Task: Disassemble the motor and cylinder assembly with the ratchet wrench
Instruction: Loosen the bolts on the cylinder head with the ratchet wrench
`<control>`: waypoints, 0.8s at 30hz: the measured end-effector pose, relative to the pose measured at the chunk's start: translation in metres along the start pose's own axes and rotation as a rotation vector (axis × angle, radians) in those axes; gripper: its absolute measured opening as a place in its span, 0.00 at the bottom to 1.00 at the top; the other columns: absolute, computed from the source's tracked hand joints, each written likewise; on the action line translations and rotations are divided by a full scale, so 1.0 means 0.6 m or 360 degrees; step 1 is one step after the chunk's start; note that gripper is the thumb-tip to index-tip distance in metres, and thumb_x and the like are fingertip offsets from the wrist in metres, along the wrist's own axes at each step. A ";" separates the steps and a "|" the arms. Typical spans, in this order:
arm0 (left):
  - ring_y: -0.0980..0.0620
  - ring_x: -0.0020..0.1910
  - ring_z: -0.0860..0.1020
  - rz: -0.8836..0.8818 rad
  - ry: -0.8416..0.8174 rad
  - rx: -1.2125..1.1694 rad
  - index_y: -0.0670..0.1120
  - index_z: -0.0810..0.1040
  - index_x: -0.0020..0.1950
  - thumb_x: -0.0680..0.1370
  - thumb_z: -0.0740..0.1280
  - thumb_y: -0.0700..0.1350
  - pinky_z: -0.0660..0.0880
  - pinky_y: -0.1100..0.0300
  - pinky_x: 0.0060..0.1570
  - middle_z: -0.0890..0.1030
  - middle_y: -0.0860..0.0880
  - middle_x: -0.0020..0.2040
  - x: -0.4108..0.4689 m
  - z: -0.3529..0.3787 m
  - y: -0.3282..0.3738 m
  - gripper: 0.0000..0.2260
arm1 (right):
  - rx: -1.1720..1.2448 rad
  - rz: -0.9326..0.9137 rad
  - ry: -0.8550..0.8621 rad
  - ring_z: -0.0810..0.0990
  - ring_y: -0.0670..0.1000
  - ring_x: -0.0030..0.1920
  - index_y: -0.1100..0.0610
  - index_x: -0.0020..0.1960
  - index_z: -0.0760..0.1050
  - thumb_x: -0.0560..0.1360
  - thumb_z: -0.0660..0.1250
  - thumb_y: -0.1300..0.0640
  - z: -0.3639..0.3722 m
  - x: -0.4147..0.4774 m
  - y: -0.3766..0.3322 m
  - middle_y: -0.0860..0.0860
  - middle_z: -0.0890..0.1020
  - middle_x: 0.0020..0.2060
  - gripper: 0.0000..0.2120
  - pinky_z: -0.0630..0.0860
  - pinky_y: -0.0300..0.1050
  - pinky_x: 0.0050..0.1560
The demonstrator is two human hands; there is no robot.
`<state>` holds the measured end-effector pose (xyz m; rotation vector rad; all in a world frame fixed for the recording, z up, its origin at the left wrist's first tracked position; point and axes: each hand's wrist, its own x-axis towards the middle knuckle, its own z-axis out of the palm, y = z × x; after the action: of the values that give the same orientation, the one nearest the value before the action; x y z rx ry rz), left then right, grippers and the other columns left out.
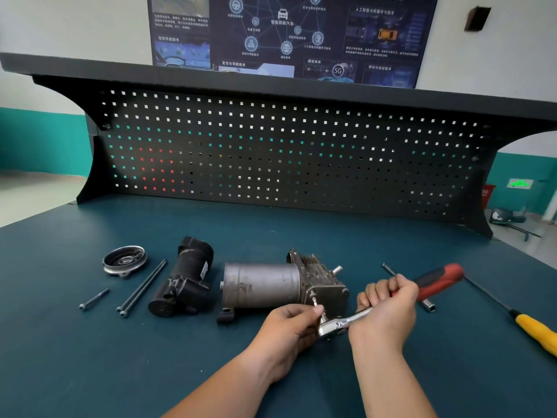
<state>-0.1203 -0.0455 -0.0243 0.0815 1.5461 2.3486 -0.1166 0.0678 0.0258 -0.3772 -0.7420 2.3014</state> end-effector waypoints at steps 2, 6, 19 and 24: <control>0.60 0.20 0.72 0.0008 -0.0016 0.0010 0.40 0.75 0.36 0.77 0.66 0.38 0.70 0.70 0.25 0.75 0.53 0.24 0.001 0.000 0.001 0.09 | -0.0095 -0.0208 -0.0162 0.58 0.43 0.20 0.53 0.32 0.59 0.70 0.58 0.60 0.012 -0.012 -0.001 0.43 0.61 0.20 0.11 0.56 0.37 0.22; 0.56 0.28 0.75 0.0013 -0.0011 0.0123 0.41 0.76 0.35 0.76 0.68 0.37 0.73 0.66 0.34 0.78 0.47 0.30 0.000 -0.001 -0.002 0.09 | -0.0560 -0.0624 -0.0603 0.66 0.41 0.22 0.51 0.33 0.69 0.64 0.65 0.53 0.027 -0.042 0.016 0.43 0.69 0.20 0.05 0.66 0.37 0.27; 0.52 0.35 0.80 0.0111 -0.0169 -0.0315 0.41 0.78 0.49 0.80 0.57 0.37 0.76 0.58 0.36 0.81 0.46 0.37 -0.005 -0.009 0.005 0.09 | -0.1659 -0.1262 -0.1627 0.67 0.48 0.29 0.45 0.31 0.61 0.65 0.58 0.44 0.053 -0.085 0.063 0.45 0.69 0.25 0.08 0.61 0.40 0.29; 0.49 0.36 0.79 0.0105 -0.0181 -0.0006 0.41 0.83 0.37 0.71 0.68 0.32 0.75 0.58 0.40 0.81 0.42 0.37 -0.004 -0.008 0.001 0.07 | -0.1187 -0.0900 -0.1157 0.66 0.40 0.25 0.50 0.30 0.68 0.65 0.67 0.48 0.038 -0.073 0.038 0.41 0.70 0.23 0.11 0.62 0.33 0.28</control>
<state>-0.1195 -0.0506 -0.0252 0.2643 1.5065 2.3524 -0.1071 0.0147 0.0328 0.3569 -1.8030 1.5201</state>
